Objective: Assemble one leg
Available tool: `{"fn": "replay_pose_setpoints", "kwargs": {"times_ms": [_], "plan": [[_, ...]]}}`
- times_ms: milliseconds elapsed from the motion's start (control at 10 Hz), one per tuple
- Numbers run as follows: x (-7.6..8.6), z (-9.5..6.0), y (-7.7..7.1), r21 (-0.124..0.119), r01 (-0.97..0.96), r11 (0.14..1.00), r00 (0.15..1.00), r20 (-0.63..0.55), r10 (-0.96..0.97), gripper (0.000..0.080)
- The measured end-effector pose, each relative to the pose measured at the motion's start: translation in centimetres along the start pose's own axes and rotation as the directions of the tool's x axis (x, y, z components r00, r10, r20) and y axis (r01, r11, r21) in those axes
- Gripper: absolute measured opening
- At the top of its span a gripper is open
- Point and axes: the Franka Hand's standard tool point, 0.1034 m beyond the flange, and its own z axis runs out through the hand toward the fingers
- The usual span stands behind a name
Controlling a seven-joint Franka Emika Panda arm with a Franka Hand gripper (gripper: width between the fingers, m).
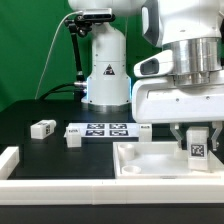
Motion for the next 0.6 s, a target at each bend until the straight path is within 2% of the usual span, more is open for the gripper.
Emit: {"fn": "replay_pose_setpoints", "kwargs": {"times_ms": [200, 300, 600], "plan": [[0.05, 0.00, 0.09, 0.007, -0.263, 0.965, 0.965, 0.006, 0.263, 0.0291], [0.01, 0.01, 0.11, 0.006, -0.330, 0.944, 0.944, 0.010, 0.330, 0.0291], [-0.35, 0.11, -0.04, 0.002, -0.671, 0.742, 0.741, 0.042, 0.670, 0.0291]]}}
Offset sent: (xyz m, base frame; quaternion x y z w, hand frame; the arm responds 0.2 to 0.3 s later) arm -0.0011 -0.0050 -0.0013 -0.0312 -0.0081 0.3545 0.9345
